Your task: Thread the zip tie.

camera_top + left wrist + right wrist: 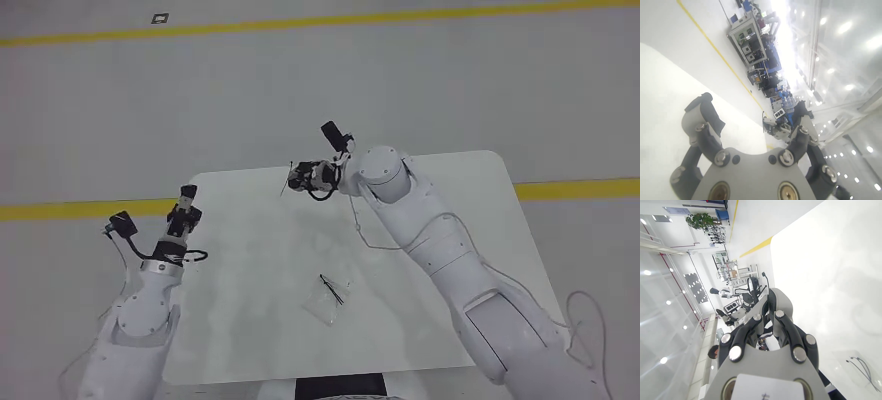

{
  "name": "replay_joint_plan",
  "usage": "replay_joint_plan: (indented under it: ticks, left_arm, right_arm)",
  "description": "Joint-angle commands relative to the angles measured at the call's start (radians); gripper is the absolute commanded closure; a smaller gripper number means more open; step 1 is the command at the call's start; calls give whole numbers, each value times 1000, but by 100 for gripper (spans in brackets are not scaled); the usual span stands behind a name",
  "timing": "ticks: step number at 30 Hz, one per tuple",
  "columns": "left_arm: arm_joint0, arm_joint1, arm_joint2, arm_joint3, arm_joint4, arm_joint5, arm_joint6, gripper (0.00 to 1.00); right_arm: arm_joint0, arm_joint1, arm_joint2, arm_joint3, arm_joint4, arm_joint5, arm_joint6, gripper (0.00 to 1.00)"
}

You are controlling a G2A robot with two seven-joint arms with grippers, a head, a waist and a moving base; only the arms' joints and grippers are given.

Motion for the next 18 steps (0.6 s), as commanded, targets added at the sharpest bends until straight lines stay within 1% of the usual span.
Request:
replay_joint_plan:
  ticks: [1,2,3,5,6,7,8,9,10,18]
  left_arm:
    - [-2,3,-4,11,92,-60,-4,0]
    - [-3,5,-2,5,132,-60,-6,0]
    - [-2,8,0,-11,202,-60,-10,0]
    - [3,15,7,-32,314,-60,7,0]
    - [6,21,16,-46,407,-60,20,0]
    - [9,26,24,-51,465,-60,46,0]
    - [12,31,35,-51,496,-60,74,0]
    - [15,36,48,-50,513,-60,92,0]
    - [17,40,52,-40,509,-60,116,0]
    - [17,40,52,-40,509,-60,116,0]
  right_arm:
    - [11,0,2,18,6,0,6,100]
    - [17,-1,3,27,9,0,9,100]
    - [25,-2,3,43,17,0,14,100]
    - [38,-4,2,63,31,0,22,100]
    - [47,-7,1,76,44,0,26,100]
    - [53,-8,0,83,55,0,32,100]
    - [58,-10,-1,90,61,0,33,100]
    - [58,-10,-1,90,61,0,33,100]
    - [58,-10,-1,90,61,0,33,100]
    - [58,-10,-1,90,61,0,33,100]
